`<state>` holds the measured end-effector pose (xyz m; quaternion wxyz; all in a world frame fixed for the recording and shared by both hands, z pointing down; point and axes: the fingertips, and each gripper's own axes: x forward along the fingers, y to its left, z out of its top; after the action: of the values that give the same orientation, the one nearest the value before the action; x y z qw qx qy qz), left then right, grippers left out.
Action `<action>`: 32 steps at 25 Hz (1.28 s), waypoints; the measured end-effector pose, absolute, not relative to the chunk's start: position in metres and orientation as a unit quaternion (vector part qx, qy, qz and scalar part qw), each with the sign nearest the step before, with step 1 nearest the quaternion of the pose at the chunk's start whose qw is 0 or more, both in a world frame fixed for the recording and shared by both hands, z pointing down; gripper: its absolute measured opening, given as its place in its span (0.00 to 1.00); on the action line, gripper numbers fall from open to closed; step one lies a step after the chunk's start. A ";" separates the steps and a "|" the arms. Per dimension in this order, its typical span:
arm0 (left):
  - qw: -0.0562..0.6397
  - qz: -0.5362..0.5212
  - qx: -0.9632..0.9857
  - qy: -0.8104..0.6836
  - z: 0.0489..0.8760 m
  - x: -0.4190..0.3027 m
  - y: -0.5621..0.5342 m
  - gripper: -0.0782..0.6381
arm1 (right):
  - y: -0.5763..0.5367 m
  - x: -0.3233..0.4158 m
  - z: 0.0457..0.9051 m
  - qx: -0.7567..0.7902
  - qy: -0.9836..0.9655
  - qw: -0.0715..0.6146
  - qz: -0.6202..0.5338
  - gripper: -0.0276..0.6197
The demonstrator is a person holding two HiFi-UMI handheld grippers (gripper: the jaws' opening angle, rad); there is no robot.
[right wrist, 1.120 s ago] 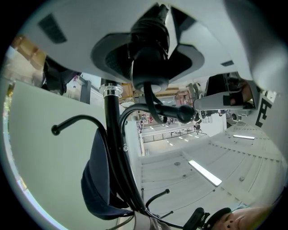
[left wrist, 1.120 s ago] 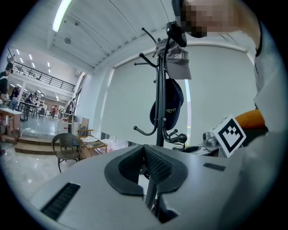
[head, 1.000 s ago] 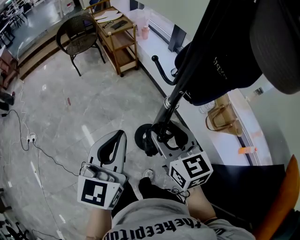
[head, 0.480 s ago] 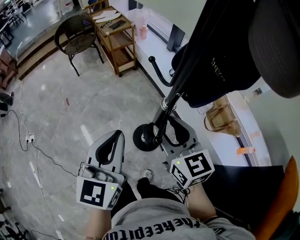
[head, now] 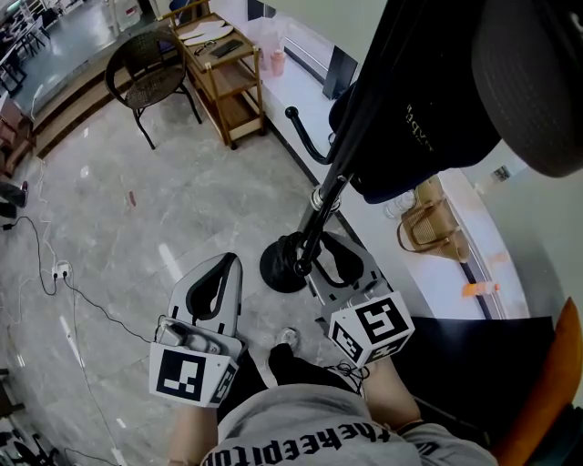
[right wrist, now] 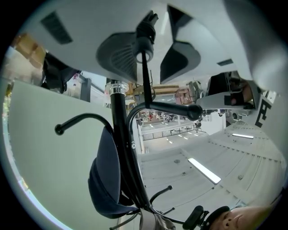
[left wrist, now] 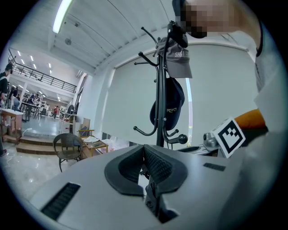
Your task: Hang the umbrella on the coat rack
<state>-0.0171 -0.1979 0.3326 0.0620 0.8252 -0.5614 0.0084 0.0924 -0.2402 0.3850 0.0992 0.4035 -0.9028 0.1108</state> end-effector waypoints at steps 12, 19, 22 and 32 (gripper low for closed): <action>0.058 0.006 0.831 -0.553 0.330 -0.017 -0.189 0.13 | -0.227 0.091 0.382 0.409 -0.901 0.101 0.104 0.16; 0.051 0.004 0.848 -0.528 0.325 -0.018 -0.191 0.13 | -0.221 0.092 0.374 0.437 -0.889 0.094 0.098 0.06; 0.049 0.003 0.858 -0.512 0.321 -0.022 -0.192 0.13 | -0.215 0.088 0.370 0.450 -0.884 0.089 0.092 0.06; 0.044 -0.004 0.897 -0.440 0.310 -0.017 -0.190 0.13 | -0.192 0.089 0.357 0.503 -0.854 0.077 0.104 0.06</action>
<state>-0.0165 -0.1904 0.3104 0.0442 0.8968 -0.4402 -0.0035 0.0890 -0.1920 0.3572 0.0770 0.5032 -0.8545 0.1036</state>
